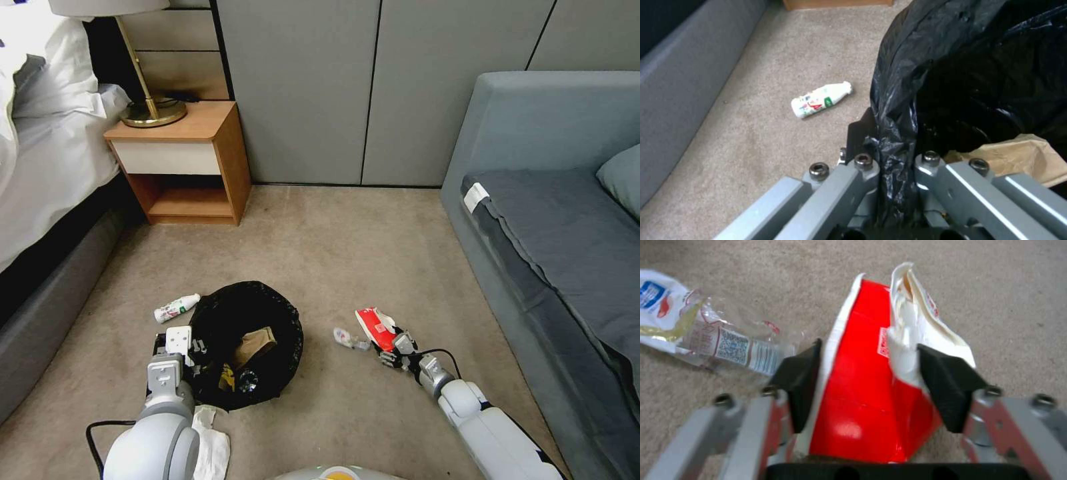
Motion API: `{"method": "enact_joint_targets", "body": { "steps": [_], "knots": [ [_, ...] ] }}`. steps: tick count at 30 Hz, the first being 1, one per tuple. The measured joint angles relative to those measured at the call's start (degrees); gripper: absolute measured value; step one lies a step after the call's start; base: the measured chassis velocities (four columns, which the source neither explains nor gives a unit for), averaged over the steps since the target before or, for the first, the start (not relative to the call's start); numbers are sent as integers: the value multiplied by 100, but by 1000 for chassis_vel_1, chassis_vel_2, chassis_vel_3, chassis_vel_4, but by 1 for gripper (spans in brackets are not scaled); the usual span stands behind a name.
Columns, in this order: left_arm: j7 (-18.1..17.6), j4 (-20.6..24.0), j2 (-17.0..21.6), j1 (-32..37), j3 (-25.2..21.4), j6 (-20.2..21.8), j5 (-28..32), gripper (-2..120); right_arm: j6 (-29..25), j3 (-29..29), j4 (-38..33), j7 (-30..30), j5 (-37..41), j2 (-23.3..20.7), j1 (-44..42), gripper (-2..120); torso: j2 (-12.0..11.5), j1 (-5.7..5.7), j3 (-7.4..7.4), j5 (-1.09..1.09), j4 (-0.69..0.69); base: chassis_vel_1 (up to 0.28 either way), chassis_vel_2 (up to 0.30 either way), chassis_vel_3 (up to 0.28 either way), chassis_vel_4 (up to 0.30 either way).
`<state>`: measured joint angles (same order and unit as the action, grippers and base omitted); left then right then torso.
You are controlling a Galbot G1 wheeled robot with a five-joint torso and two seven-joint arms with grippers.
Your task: Pick up the trash bin, then pick up the garbage from the floor and place it into the trash bin.
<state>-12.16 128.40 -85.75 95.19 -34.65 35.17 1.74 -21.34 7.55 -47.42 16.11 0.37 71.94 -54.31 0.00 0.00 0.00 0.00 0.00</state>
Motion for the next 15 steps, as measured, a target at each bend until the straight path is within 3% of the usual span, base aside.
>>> {"method": "enact_joint_targets", "body": {
  "steps": [9,15],
  "knots": [
    [0,-4,0,8,1,-12,1,1,-14,29,-65,1,18,-11,-17,17,0,0,0,0,0,0,0,0,0],
    [0,-3,3,14,-2,-16,1,1,-18,37,-107,1,26,-20,-31,0,0,0,0,0,0,0,0,0,0]
  ]
}}
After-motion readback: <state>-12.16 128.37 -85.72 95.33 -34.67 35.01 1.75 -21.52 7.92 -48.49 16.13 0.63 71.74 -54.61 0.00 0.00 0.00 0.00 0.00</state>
